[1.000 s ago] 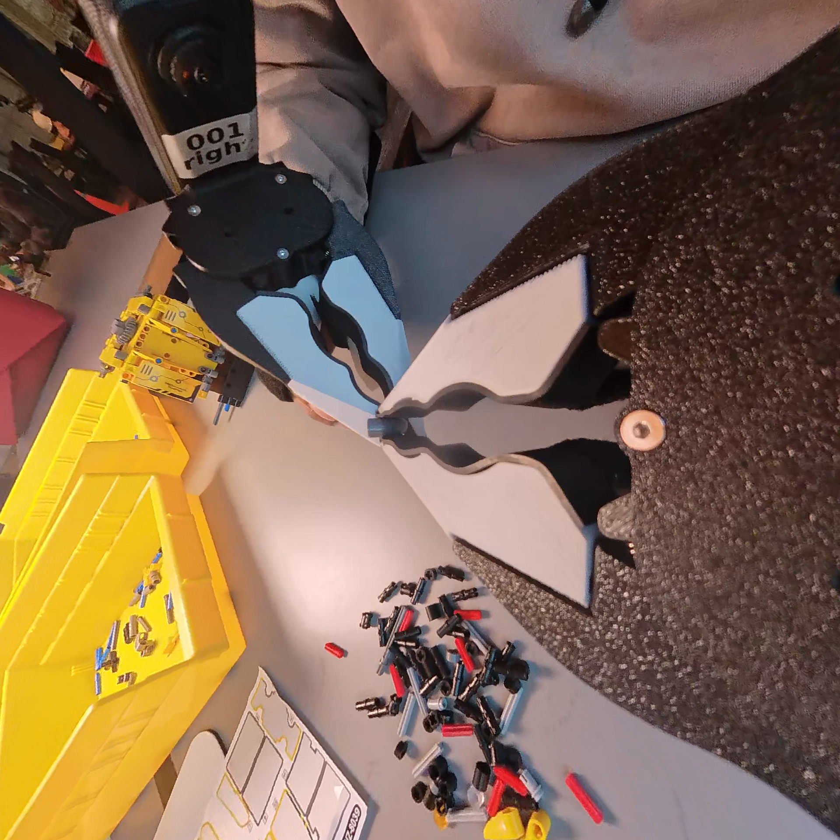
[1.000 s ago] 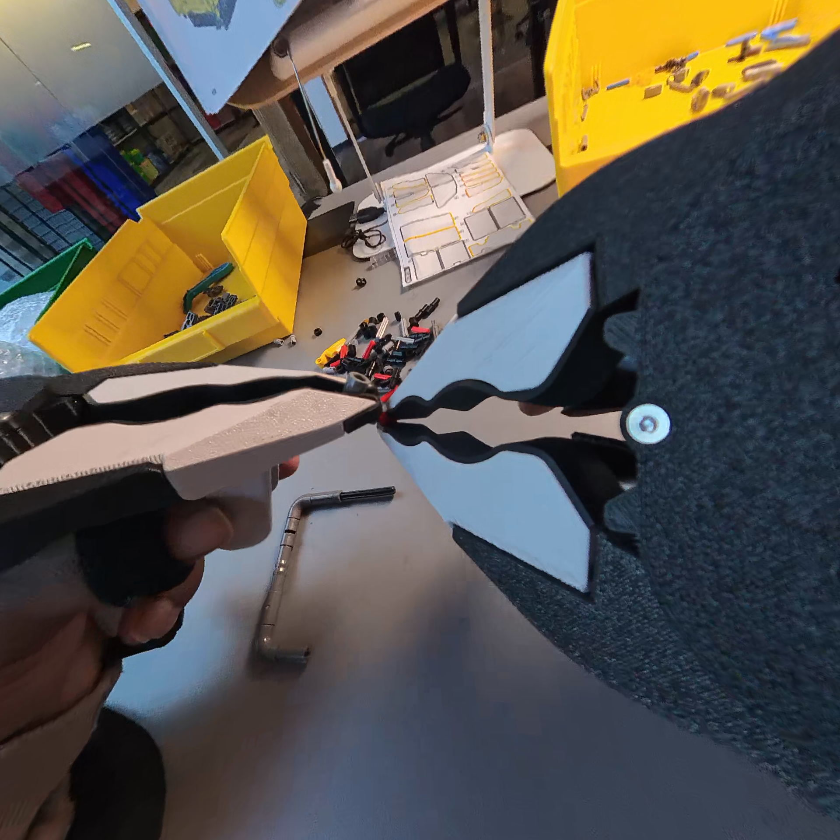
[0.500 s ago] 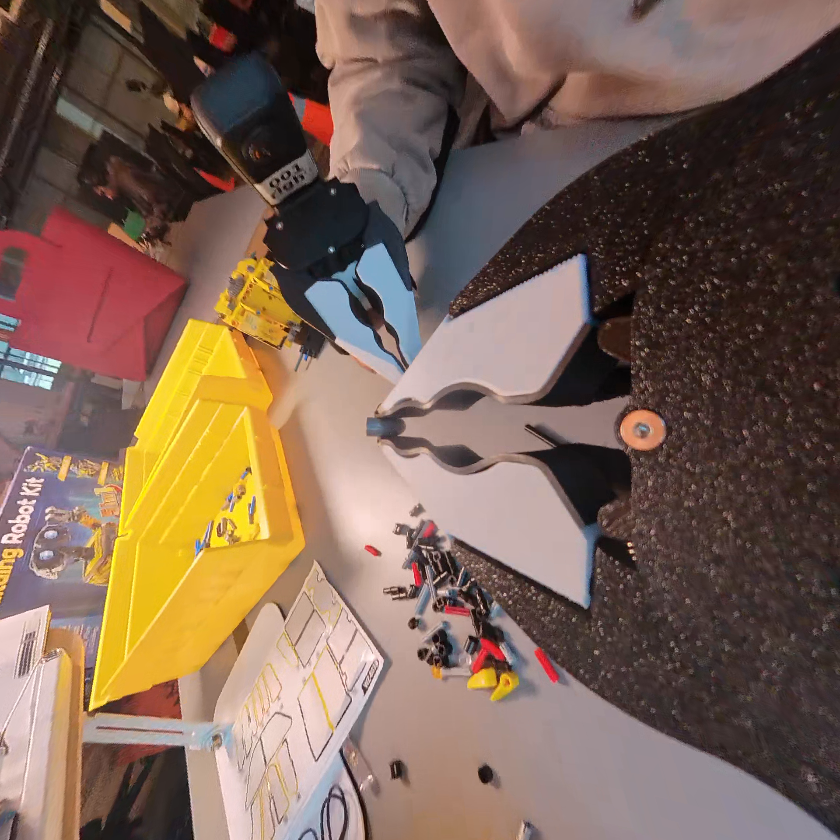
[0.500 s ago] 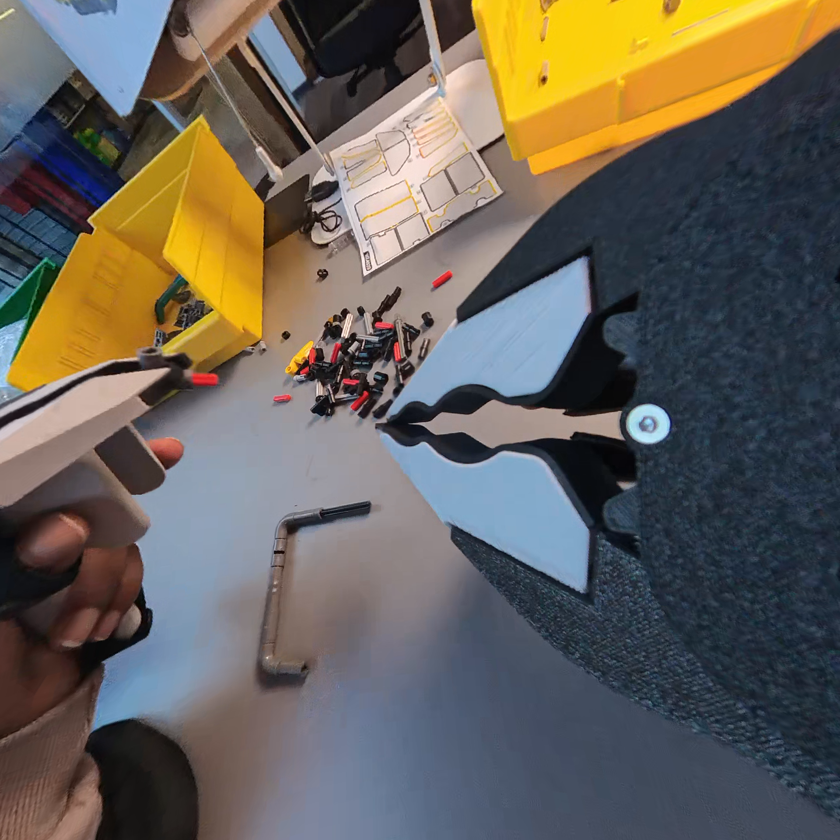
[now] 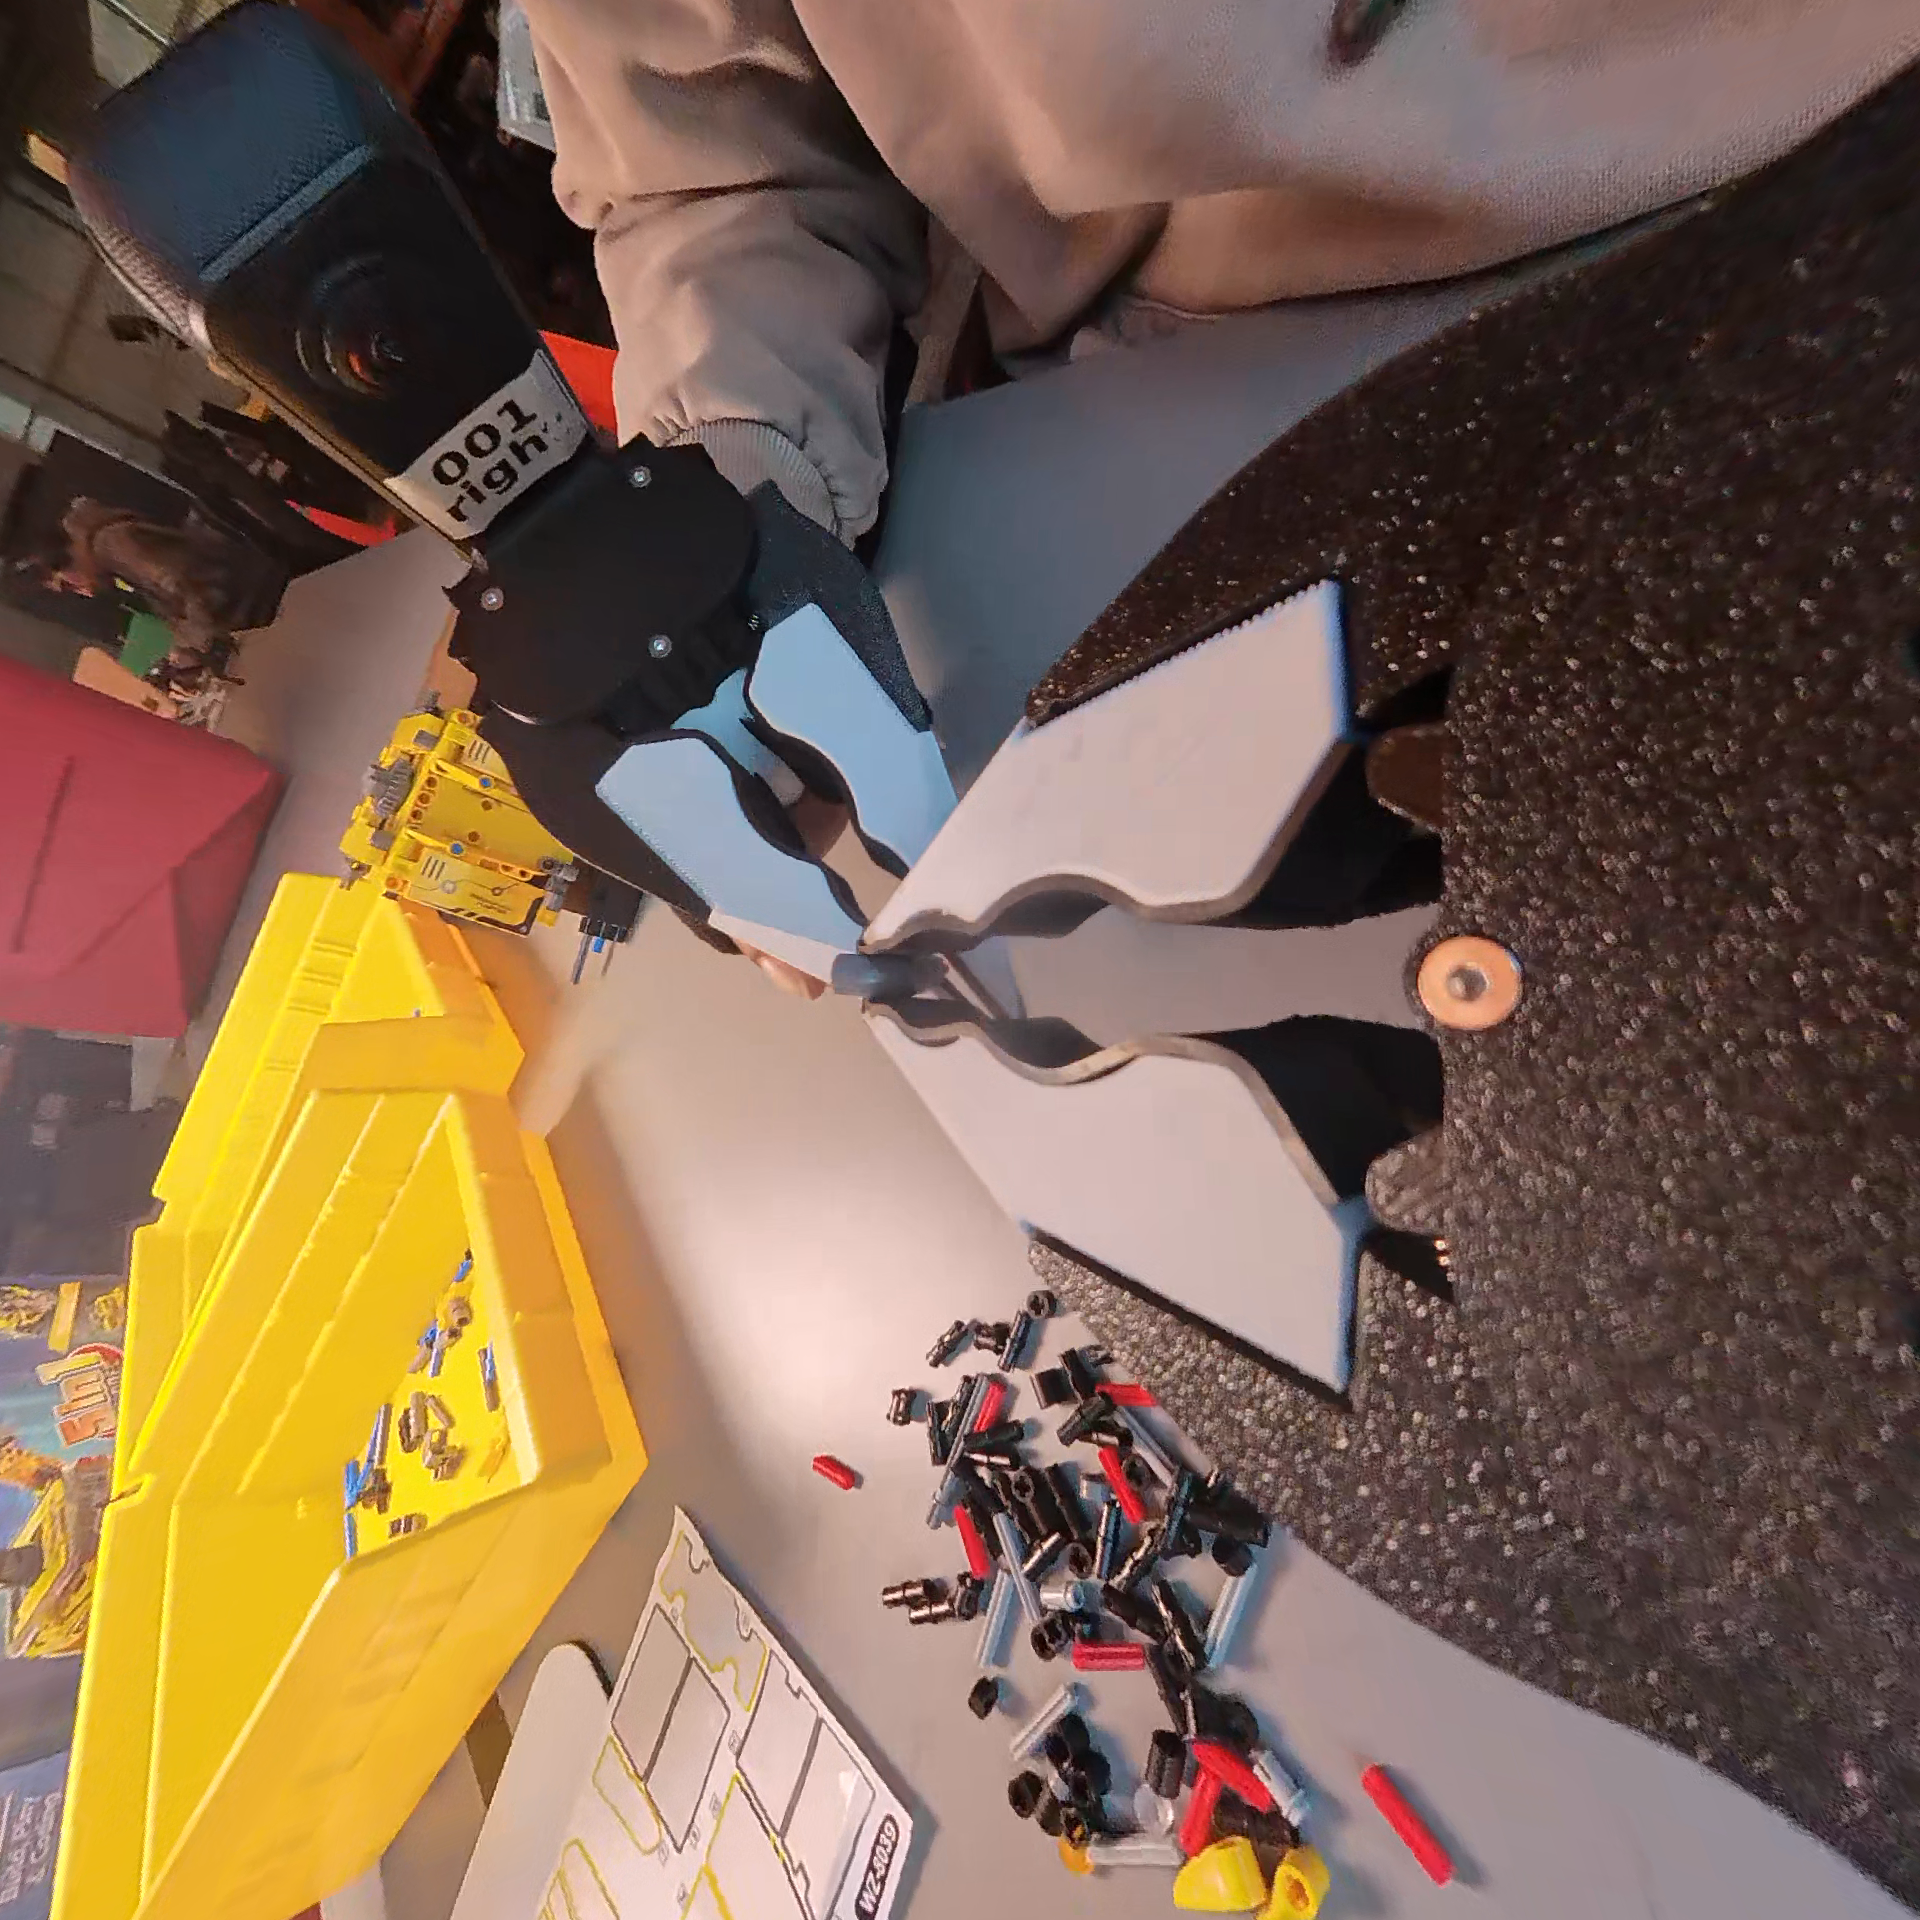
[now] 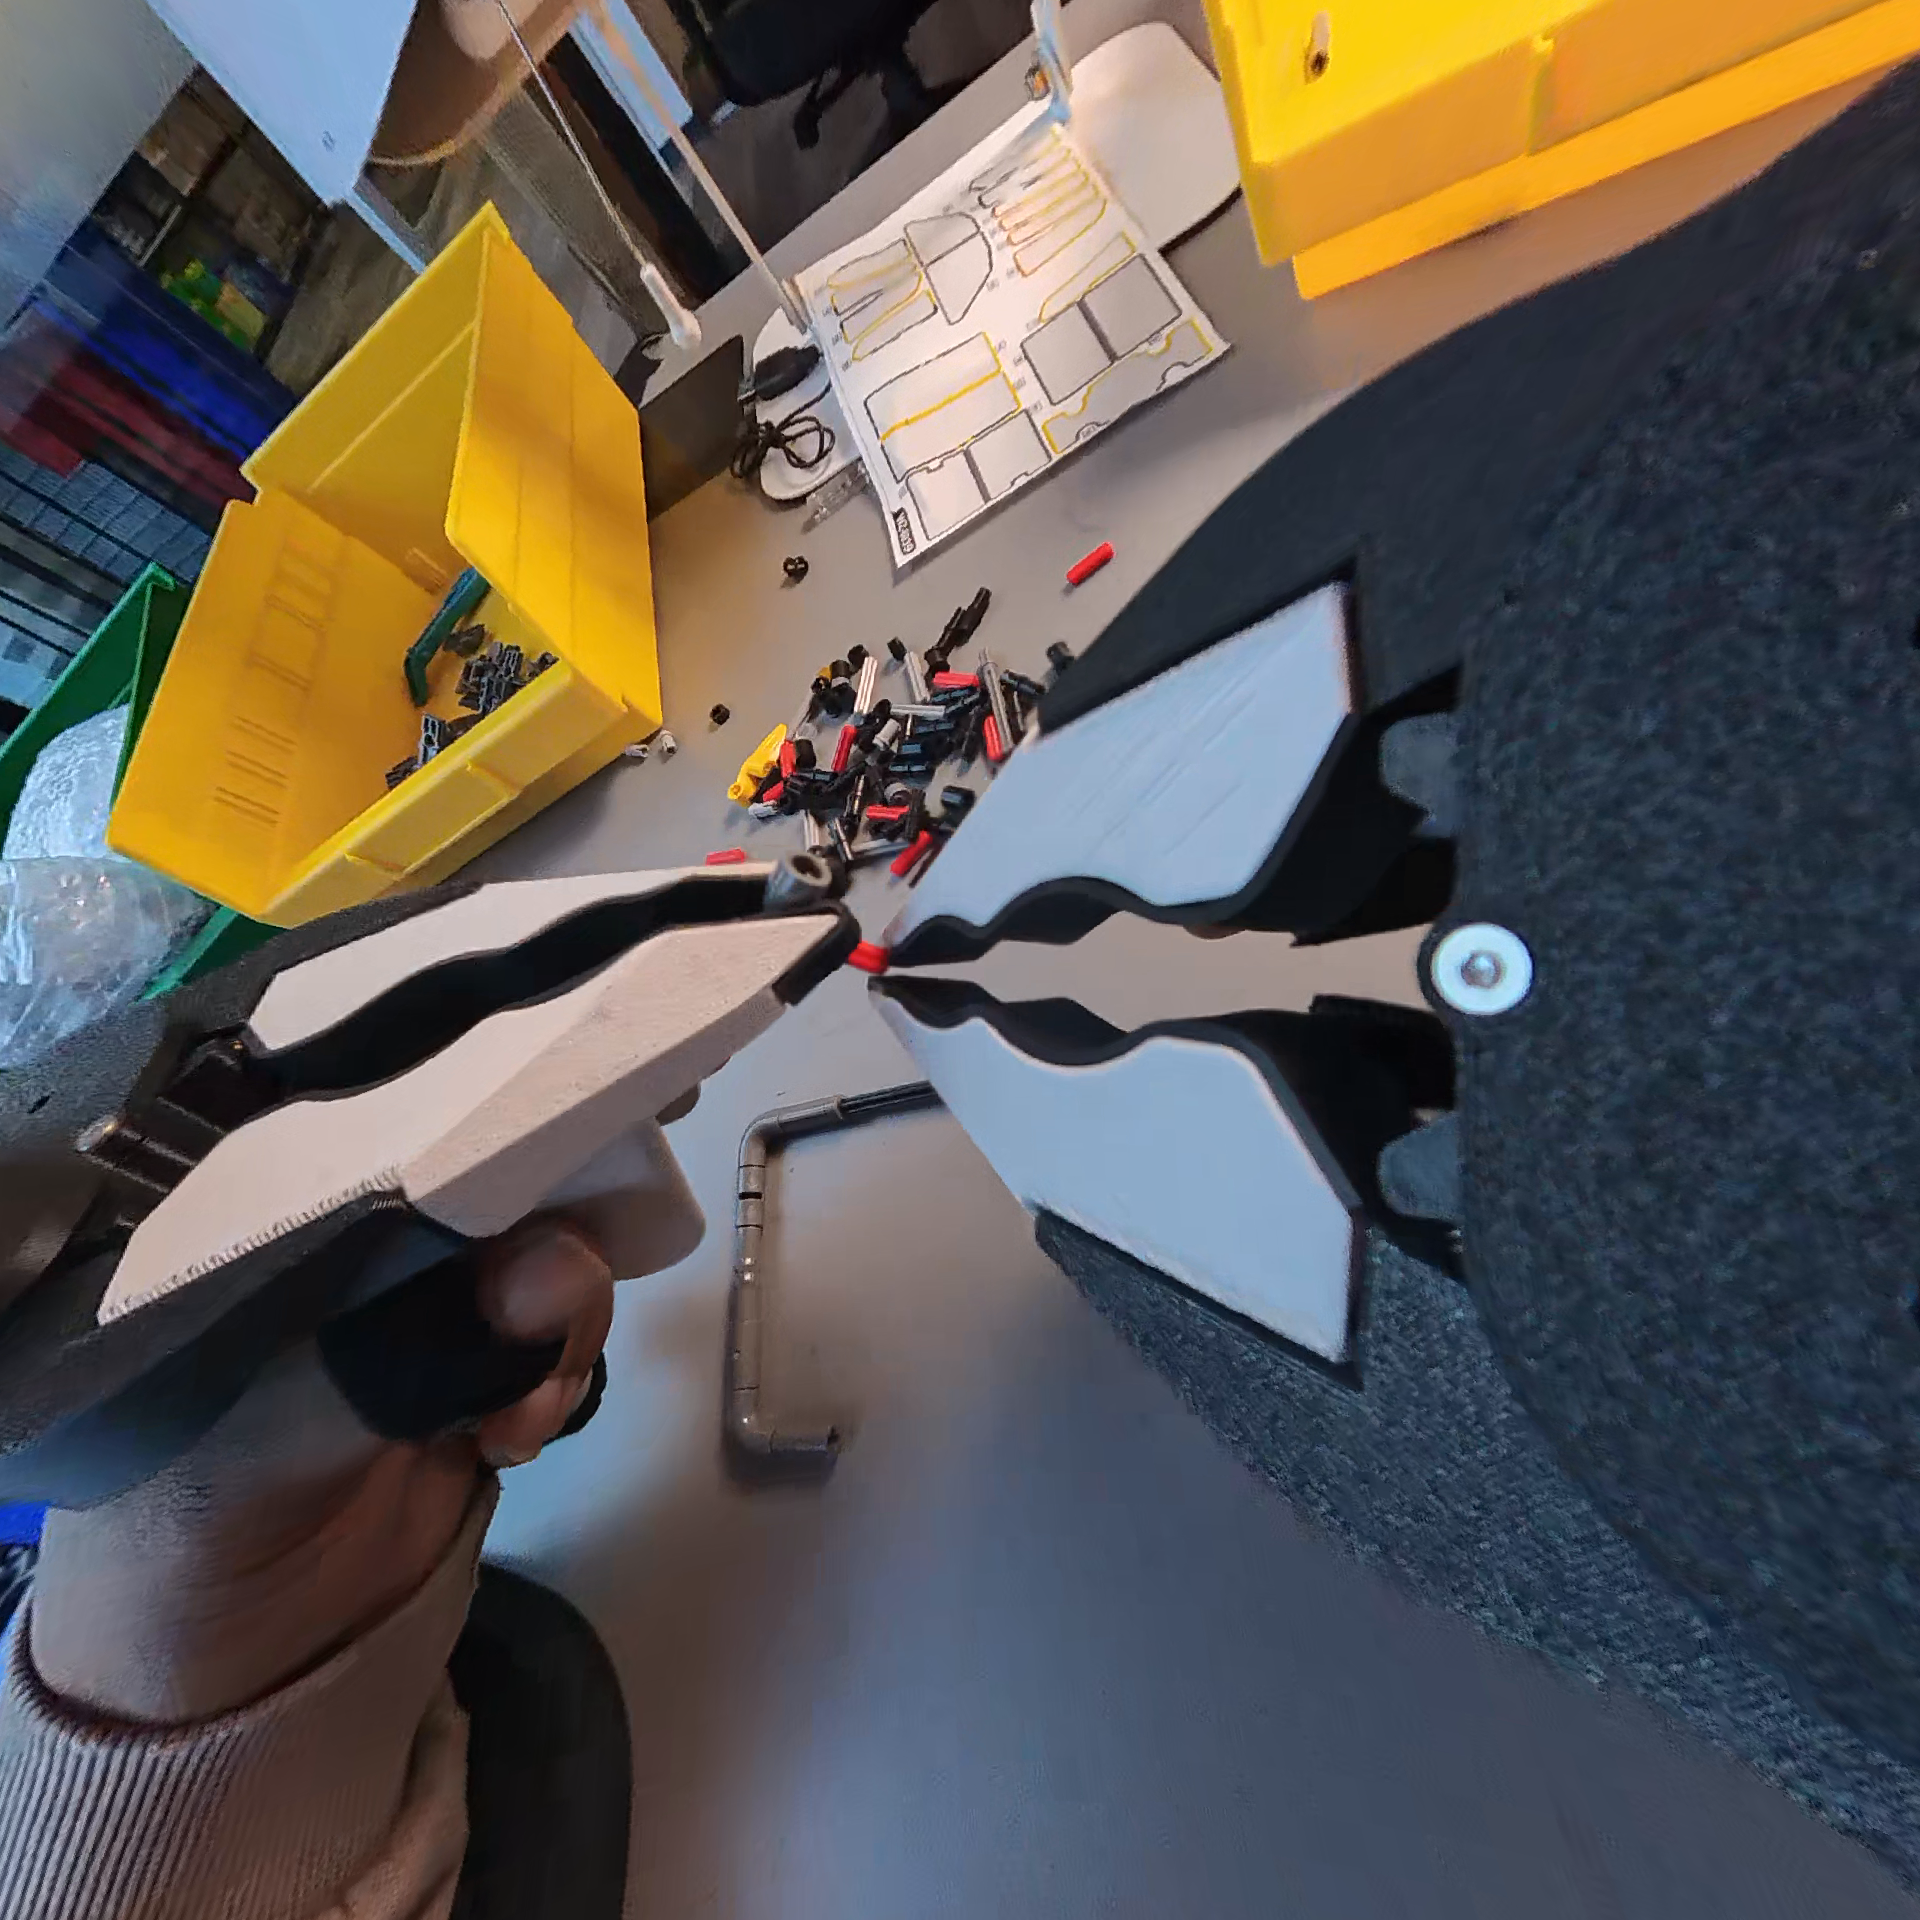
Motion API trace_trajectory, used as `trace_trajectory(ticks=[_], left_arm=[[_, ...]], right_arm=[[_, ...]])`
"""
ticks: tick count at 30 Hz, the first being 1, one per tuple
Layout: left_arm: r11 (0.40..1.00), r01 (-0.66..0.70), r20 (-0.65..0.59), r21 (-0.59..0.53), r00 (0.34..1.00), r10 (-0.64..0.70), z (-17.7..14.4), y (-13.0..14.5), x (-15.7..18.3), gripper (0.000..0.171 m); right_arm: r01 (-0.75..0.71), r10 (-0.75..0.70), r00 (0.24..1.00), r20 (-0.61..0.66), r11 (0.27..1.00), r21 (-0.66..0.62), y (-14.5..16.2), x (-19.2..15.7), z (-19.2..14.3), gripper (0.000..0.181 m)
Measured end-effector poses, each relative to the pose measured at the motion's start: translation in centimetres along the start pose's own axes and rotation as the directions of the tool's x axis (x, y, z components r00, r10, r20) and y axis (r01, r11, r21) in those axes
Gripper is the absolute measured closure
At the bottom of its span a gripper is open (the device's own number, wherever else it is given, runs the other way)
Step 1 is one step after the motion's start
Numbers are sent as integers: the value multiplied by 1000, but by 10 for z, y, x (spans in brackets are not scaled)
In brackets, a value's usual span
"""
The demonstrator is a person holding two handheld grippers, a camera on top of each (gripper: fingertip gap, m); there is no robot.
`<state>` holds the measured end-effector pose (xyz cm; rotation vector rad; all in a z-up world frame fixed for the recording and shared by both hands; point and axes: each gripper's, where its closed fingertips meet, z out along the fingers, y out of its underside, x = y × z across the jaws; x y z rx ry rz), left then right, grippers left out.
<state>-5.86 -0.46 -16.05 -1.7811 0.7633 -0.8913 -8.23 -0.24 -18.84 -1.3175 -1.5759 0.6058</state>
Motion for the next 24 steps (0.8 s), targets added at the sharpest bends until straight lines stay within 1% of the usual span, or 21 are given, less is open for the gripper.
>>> trace_trajectory(ticks=[5,7,9,12,15,19,21,23,24], left_arm=[[998,-66,29,-24,997,66,0,2,1,165],[997,-73,34,-12,997,73,0,1,1,165],[996,-89,22,-4,996,89,0,0,4,164],[990,-140,31,2,990,140,3,-1,8,164],[984,-176,40,15,984,175,4,-3,8,165],[988,-156,13,-1,988,156,3,0,10,164],[992,-123,-28,-4,992,122,3,1,14,158],[995,-99,-37,-19,994,98,2,2,13,164],[993,-109,-34,-37,994,107,2,4,13,164]], right_arm=[[7,-7,1000,3,1000,-18,2,0,0,181],[-19,19,1000,20,1000,-13,1,-1,0,180],[-62,62,998,28,998,0,-1,0,-1,172],[-95,94,995,40,995,13,-5,1,-4,173],[-88,87,996,36,996,11,-6,1,-5,180],[-42,42,999,32,999,-2,-3,0,-6,181],[-18,19,999,29,1000,-11,-1,-1,-6,181],[1,-1,999,40,1000,-18,-1,-4,-7,181],[48,-47,998,30,998,-33,0,-5,-6,181]])
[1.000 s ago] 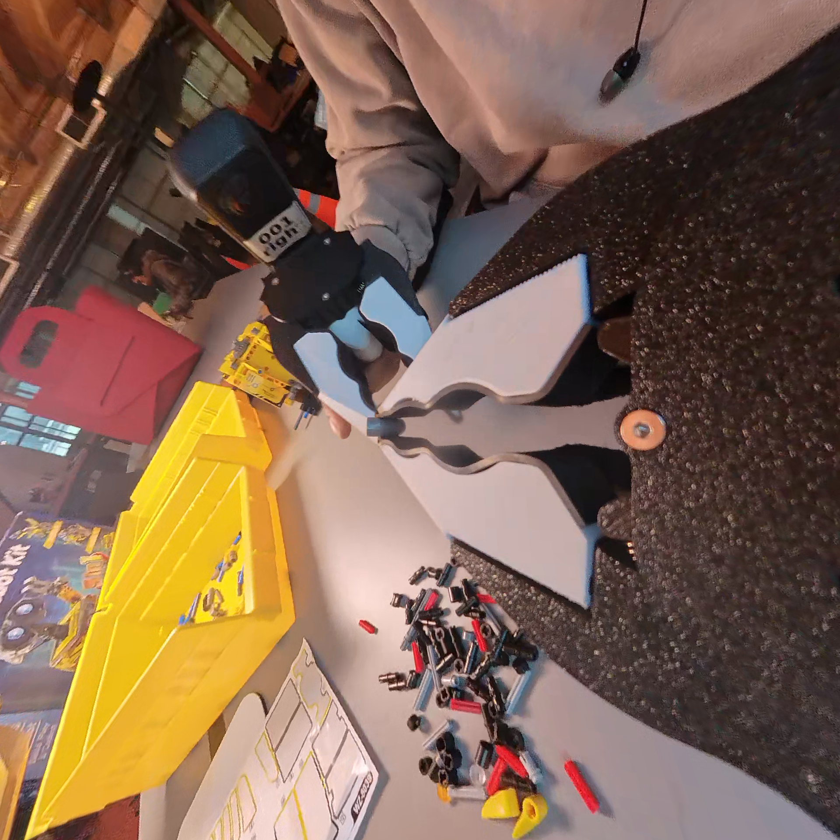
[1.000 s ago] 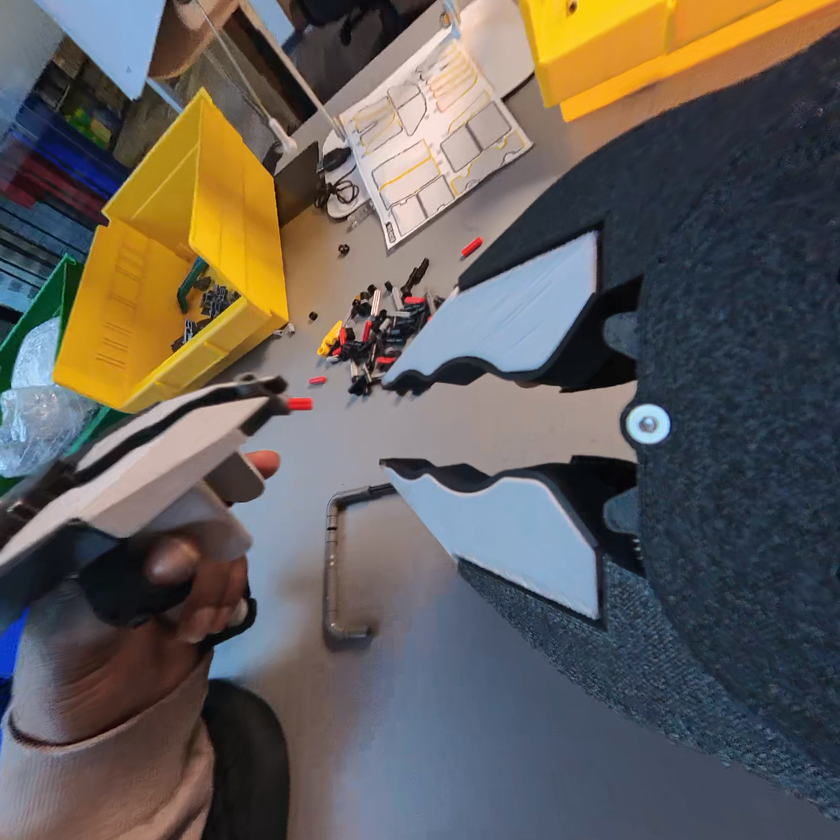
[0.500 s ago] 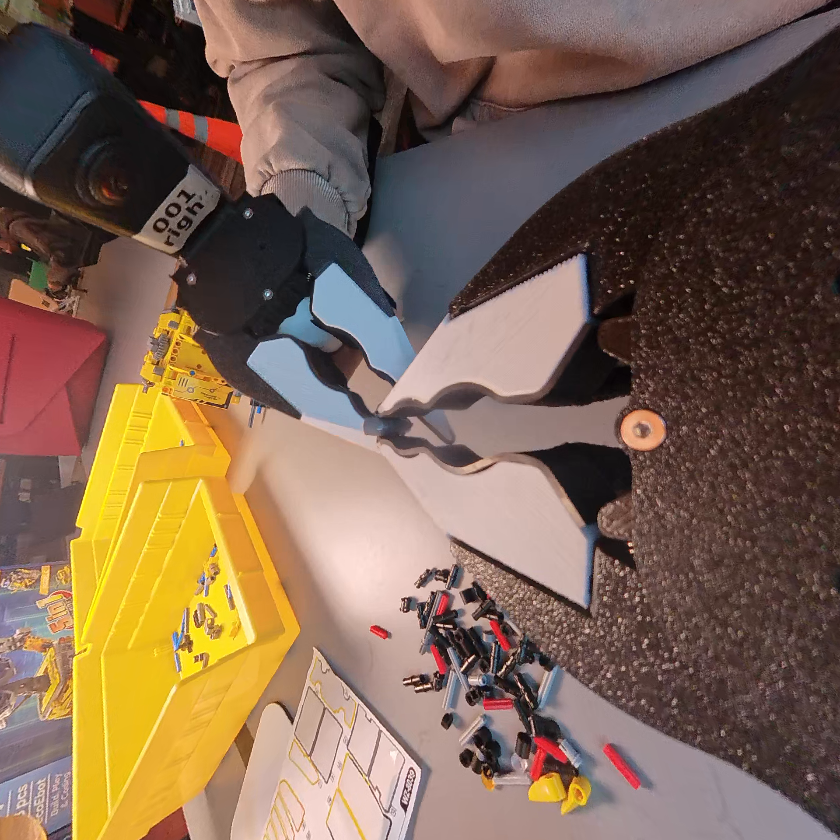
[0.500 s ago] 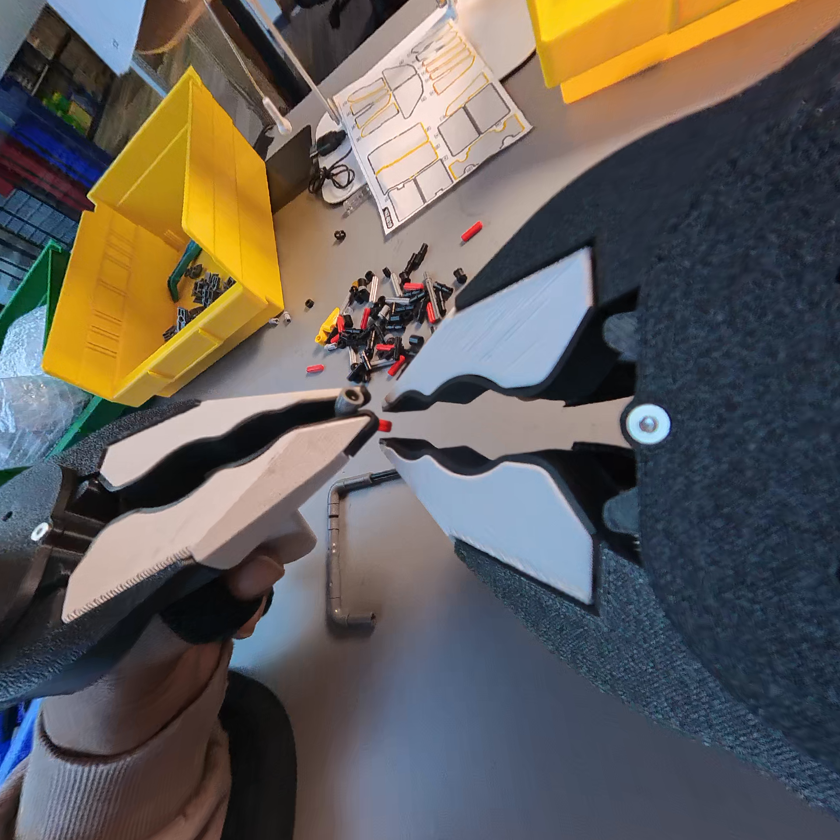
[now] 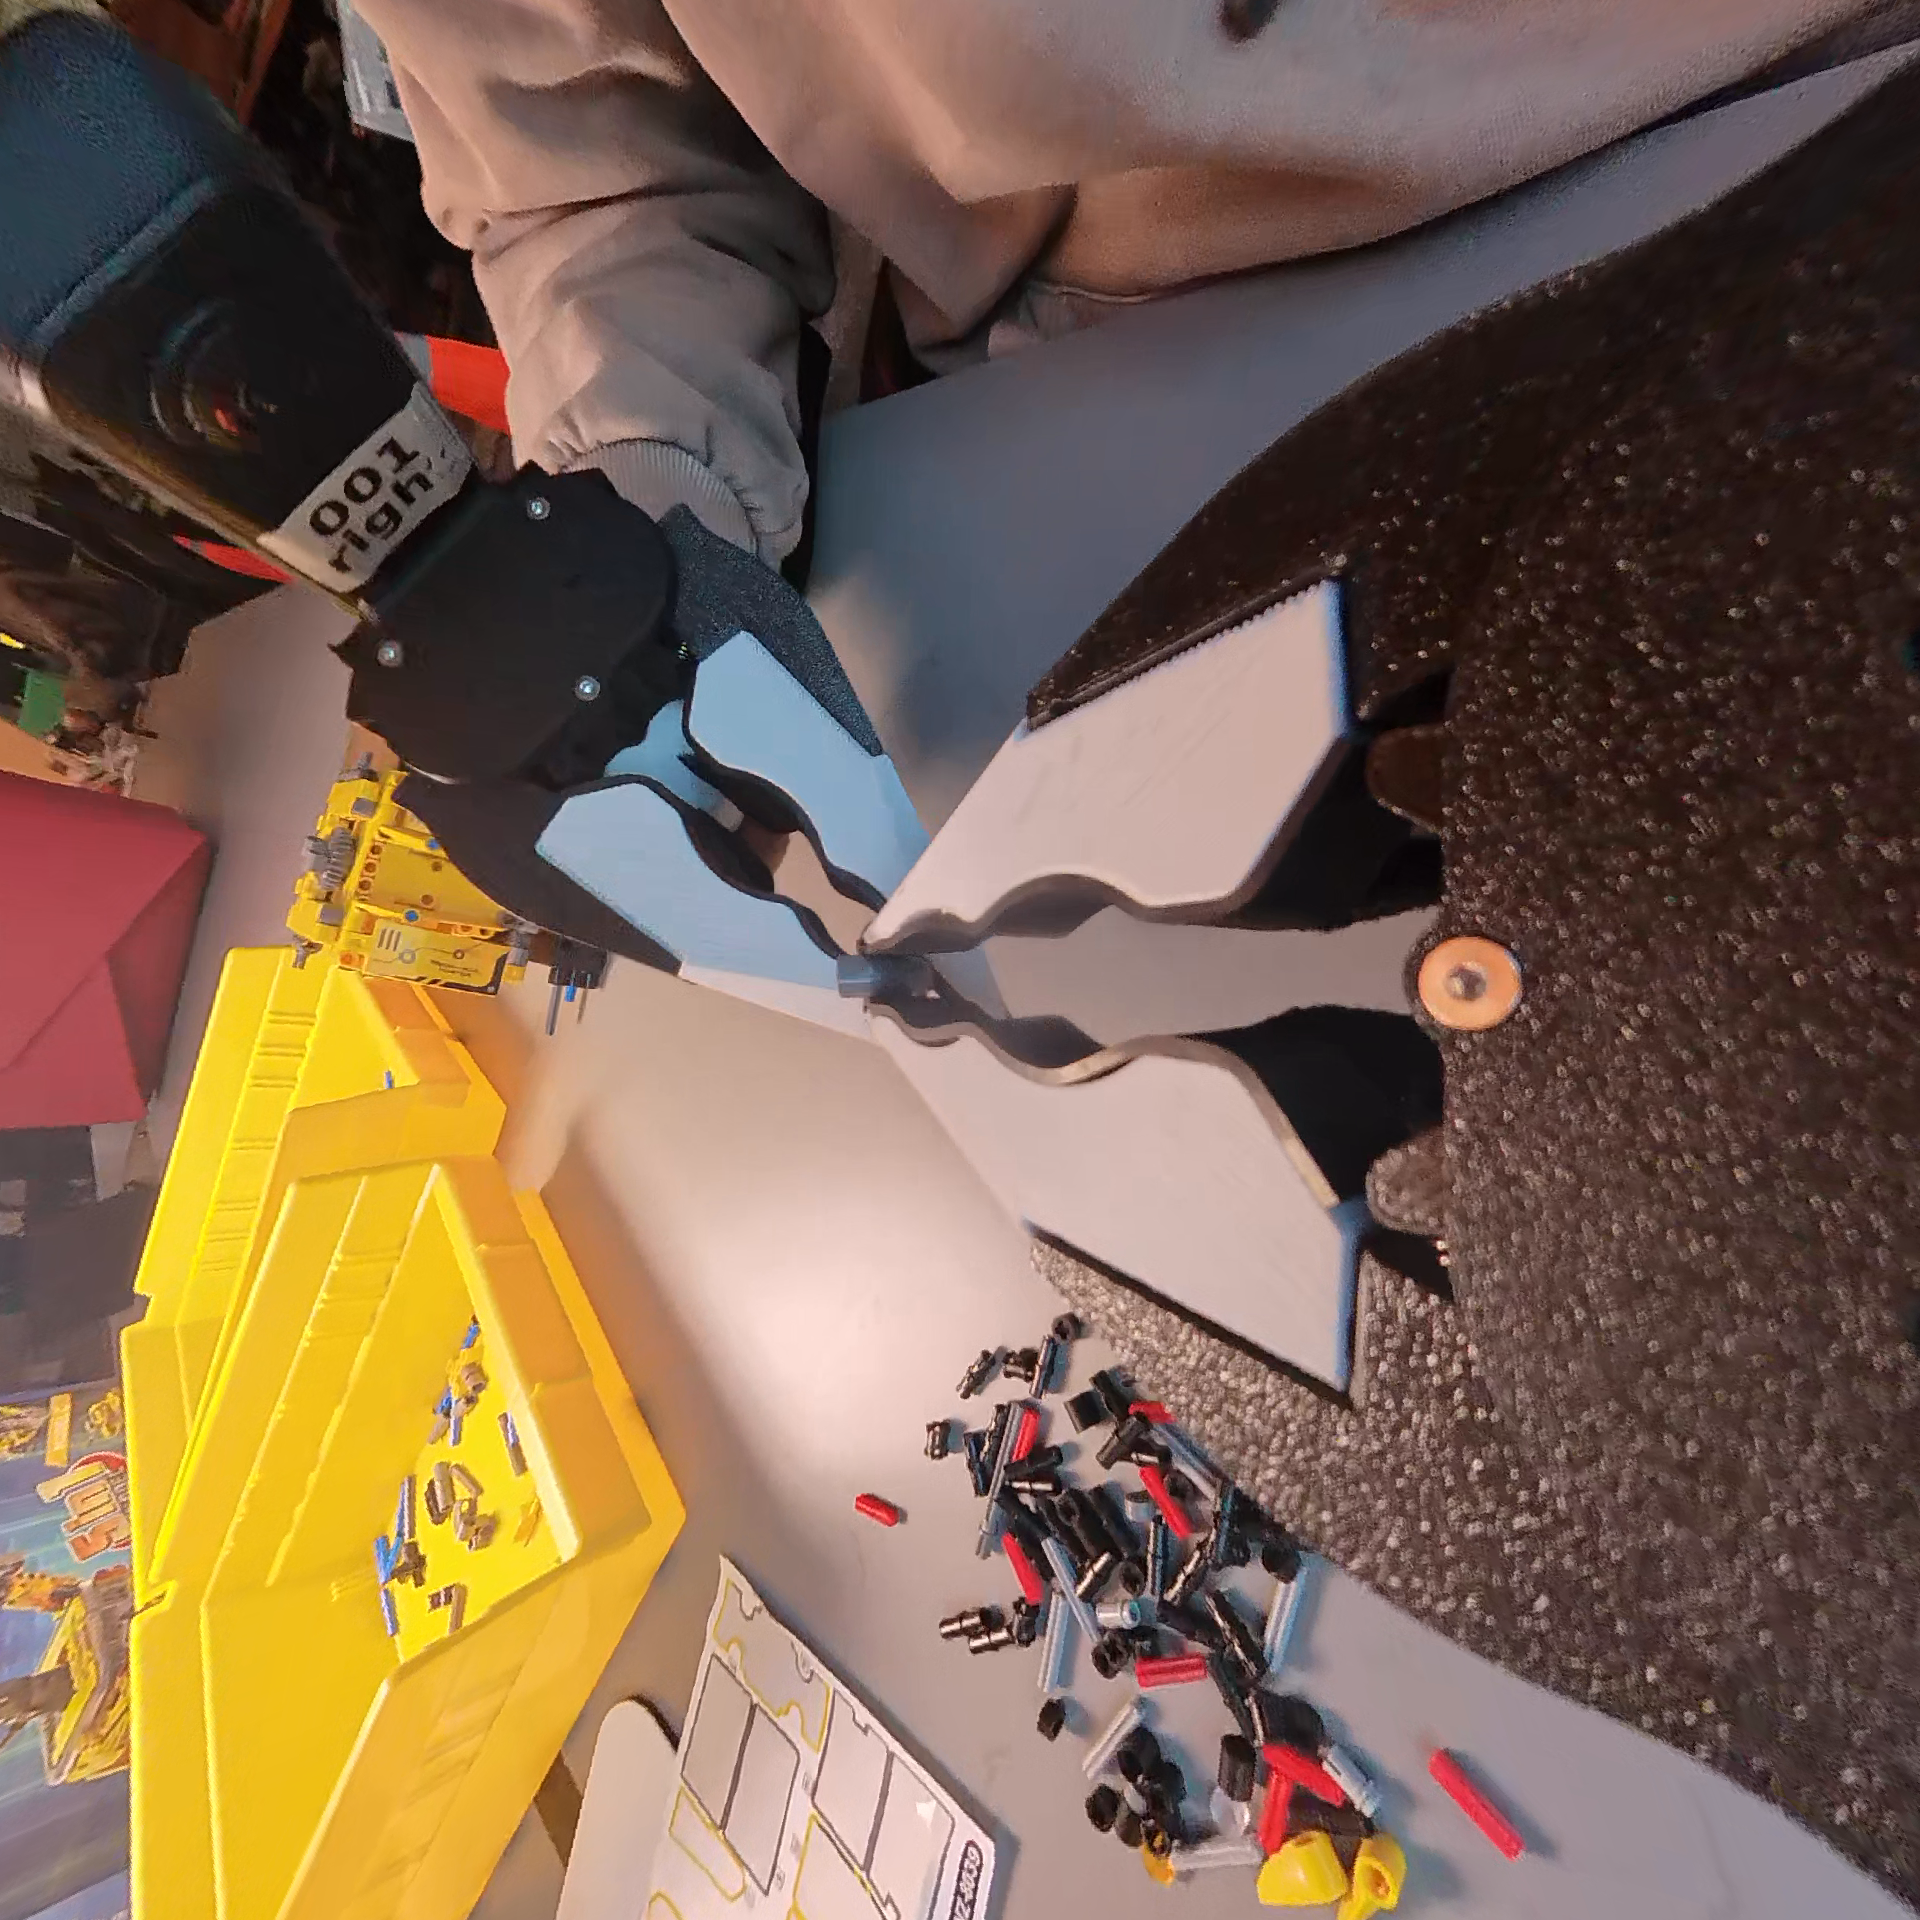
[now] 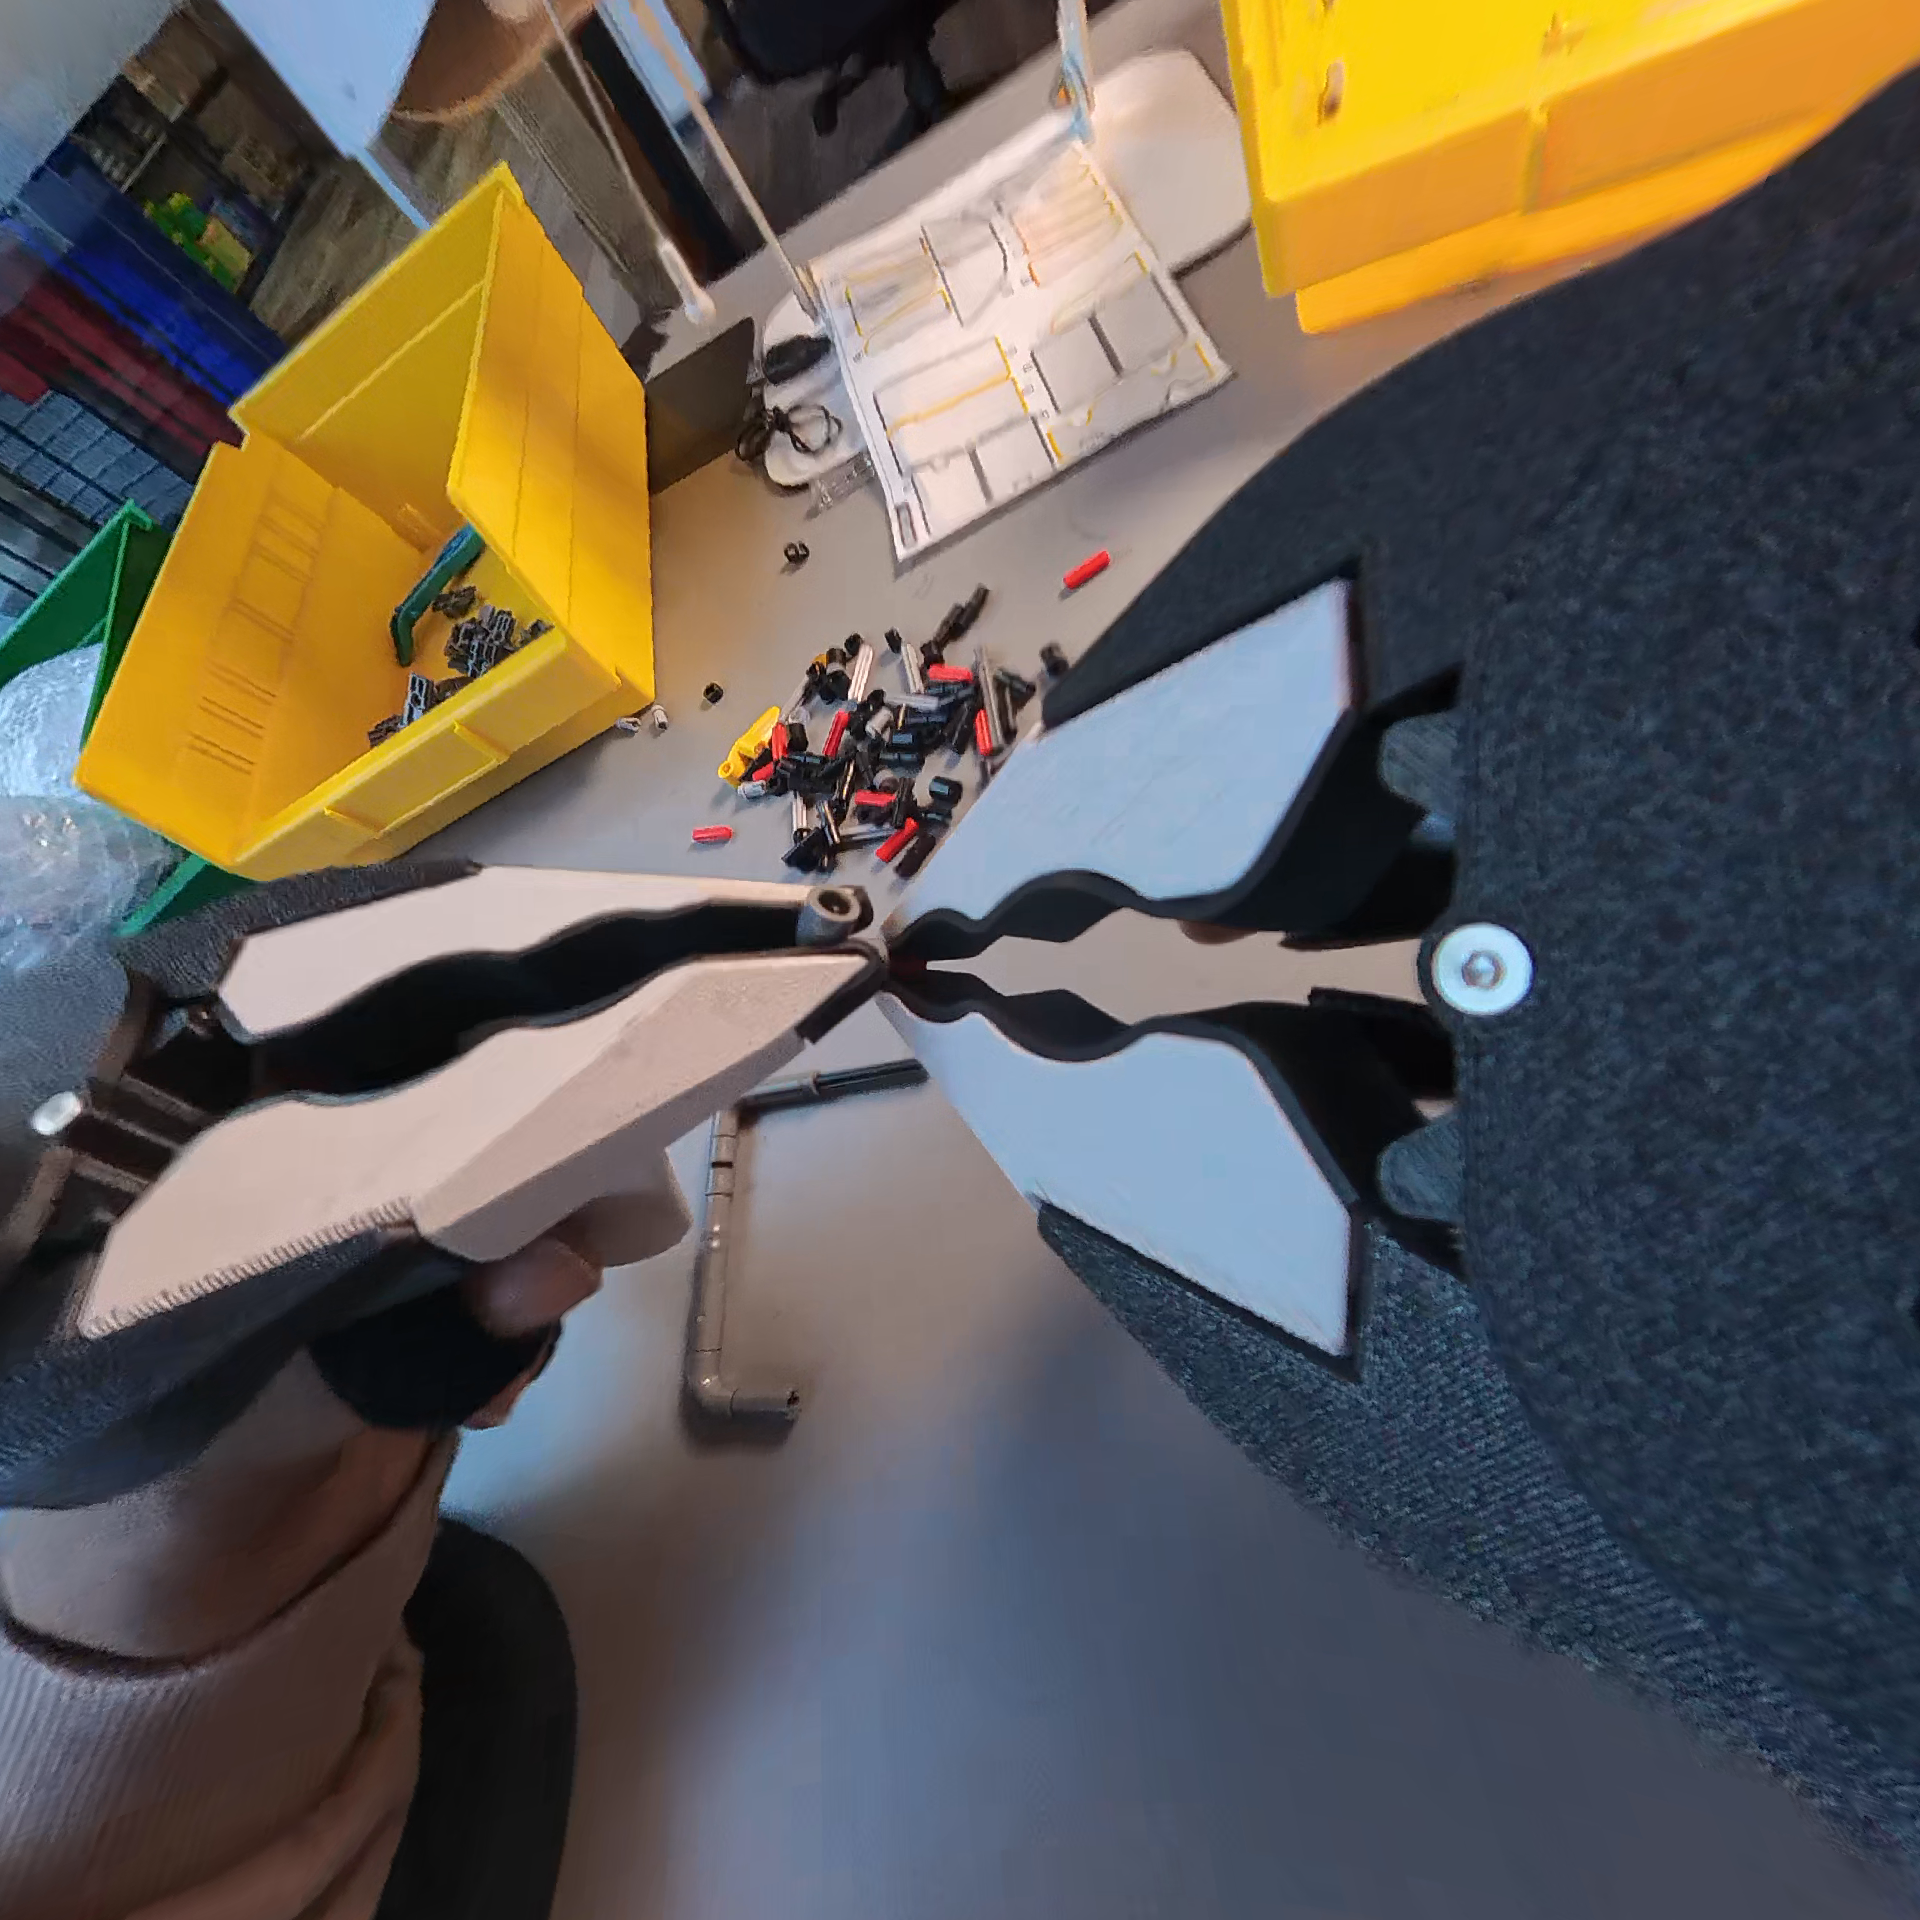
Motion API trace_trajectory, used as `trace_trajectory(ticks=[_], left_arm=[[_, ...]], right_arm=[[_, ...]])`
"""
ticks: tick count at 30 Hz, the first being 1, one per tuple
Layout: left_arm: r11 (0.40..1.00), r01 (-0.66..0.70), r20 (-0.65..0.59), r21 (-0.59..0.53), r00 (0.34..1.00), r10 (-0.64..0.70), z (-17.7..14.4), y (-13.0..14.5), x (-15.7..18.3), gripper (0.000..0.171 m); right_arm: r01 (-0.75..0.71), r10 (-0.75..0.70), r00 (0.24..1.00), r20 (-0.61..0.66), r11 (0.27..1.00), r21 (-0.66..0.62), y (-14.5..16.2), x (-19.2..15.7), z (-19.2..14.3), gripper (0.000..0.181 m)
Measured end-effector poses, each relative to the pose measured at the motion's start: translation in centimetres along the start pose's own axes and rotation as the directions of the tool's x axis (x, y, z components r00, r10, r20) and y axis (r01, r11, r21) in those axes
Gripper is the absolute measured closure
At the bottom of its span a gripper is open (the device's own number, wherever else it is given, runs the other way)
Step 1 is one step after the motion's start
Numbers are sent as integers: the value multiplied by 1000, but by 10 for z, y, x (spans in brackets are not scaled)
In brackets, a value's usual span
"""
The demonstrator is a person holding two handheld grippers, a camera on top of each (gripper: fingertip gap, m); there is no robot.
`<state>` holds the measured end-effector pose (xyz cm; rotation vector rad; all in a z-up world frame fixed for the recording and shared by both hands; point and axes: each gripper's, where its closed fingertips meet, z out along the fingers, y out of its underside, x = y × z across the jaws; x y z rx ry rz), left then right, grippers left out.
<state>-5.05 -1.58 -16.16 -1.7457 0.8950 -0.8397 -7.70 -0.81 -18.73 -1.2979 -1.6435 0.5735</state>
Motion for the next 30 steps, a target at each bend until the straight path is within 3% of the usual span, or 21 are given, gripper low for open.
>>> trace_trajectory(ticks=[2,15,16,17,18,19,20,22,25,28,30], left_arm=[[999,-21,9,-42,1000,22,0,4,0,165],[1000,-28,24,-8,999,28,-6,-16,1,165],[1000,-22,55,19,998,21,-12,-20,-6,165],[992,-3,144,128,989,-15,-38,-38,-27,165],[972,38,181,233,980,-82,-74,-56,-44,165],[972,3,210,234,976,-54,-90,-57,-48,166],[989,-46,217,139,976,15,-79,-43,-43,165],[997,-50,165,64,986,39,-44,-26,-30,164],[994,-73,116,85,991,63,-35,-37,-19,165],[987,-106,102,117,990,94,-34,-33,-17,165],[980,-151,70,128,987,143,-28,-29,-6,164]], right_arm=[[81,-82,996,-21,996,-20,3,-1,2,181],[111,-104,992,-78,990,91,-12,12,-17,181],[120,-113,990,-84,990,81,-10,14,-18,181],[146,-148,984,-101,989,-26,14,21,-18,181],[89,-94,990,-109,995,-49,36,28,-26,181],[7,-9,993,-117,1000,-10,41,32,-35,181],[23,-21,990,-142,1000,10,33,35,-40,181],[46,-42,992,-118,998,36,15,31,-29,181],[55,-49,993,-109,997,48,10,31,-21,181],[-35,37,999,-35,997,71,16,19,-17,178],[-138,132,990,54,984,113,14,7,-15,143]])
